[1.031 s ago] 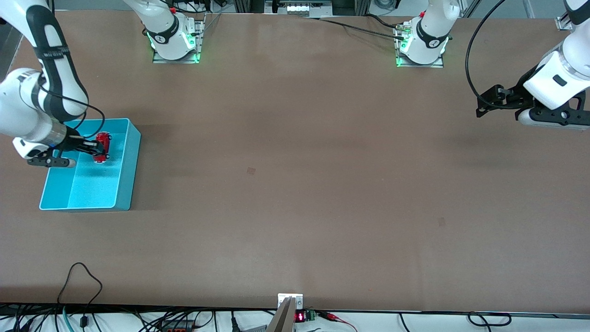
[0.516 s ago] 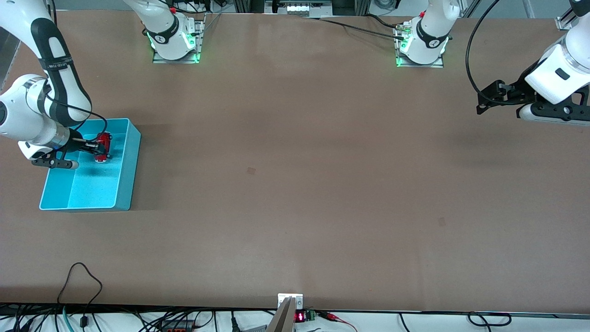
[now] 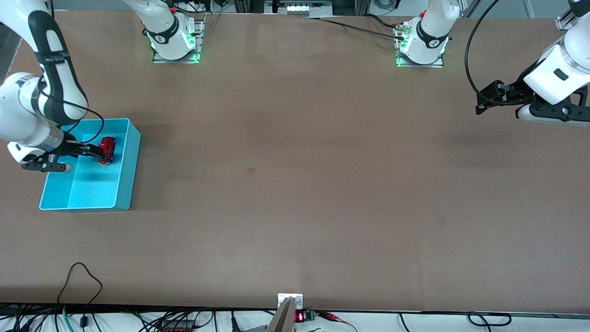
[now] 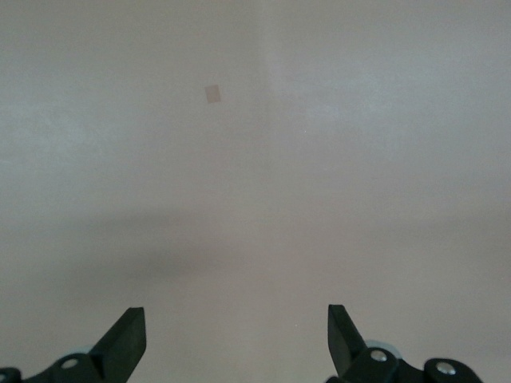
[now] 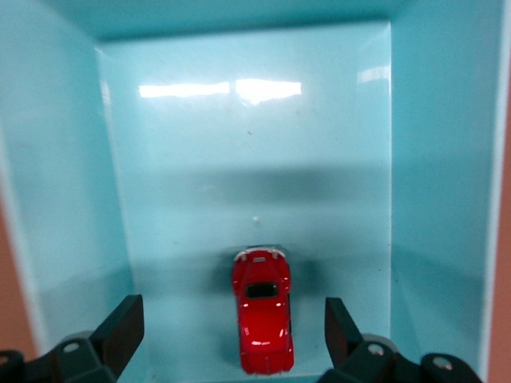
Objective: Wind red beetle toy and store in blue box
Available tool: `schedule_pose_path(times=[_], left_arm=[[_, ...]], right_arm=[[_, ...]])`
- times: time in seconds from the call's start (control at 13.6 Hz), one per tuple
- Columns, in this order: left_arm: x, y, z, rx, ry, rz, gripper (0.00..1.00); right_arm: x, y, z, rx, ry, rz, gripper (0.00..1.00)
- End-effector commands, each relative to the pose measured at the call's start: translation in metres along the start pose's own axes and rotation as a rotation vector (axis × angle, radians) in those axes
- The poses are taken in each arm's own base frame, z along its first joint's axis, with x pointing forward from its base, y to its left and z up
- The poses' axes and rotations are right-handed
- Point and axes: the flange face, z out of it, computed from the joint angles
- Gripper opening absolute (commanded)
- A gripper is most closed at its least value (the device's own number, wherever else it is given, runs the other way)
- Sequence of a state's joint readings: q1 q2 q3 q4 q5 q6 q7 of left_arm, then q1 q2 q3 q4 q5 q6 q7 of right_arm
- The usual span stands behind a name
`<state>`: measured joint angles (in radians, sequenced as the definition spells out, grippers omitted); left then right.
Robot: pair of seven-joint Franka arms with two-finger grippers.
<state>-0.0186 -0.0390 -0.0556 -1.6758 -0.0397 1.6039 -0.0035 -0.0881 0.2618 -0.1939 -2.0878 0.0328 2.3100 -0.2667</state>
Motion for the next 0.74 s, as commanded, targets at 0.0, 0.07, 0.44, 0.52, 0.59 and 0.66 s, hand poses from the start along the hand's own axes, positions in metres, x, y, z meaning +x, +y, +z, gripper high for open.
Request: schedule_pose_path(times=[0.0,0.07,0.44,0.52,0.59,0.66], left_arm=[[0.003,0.001,-0.005,0.017,-0.007,0.021,1.0],[0.003,0.001,-0.005,0.017,-0.007,0.021,1.0],[0.003,0.001,-0.005,0.017,-0.01,0.021,1.0],[0.003,0.001,-0.005,0.017,-0.01,0.021,1.0],[0.003,0.001,-0.005,0.017,-0.012,0.021,1.0],[0.003,0.001,-0.005,0.017,-0.012,0.021,1.0]], right_arm=[[0.009,-0.026,-0.084,0.019,-0.018,-0.041,1.0],[0.013,-0.037,-0.114,0.025,-0.031,-0.06,1.0],[0.005,-0.101,-0.241,-0.001,-0.103,-0.06,1.0],[-0.003,-0.112,-0.262,-0.002,-0.098,-0.076,1.0],[-0.012,-0.122,-0.279,-0.001,-0.103,-0.09,1.0],[-0.02,-0.13,-0.293,-0.004,-0.12,-0.106,1.0]])
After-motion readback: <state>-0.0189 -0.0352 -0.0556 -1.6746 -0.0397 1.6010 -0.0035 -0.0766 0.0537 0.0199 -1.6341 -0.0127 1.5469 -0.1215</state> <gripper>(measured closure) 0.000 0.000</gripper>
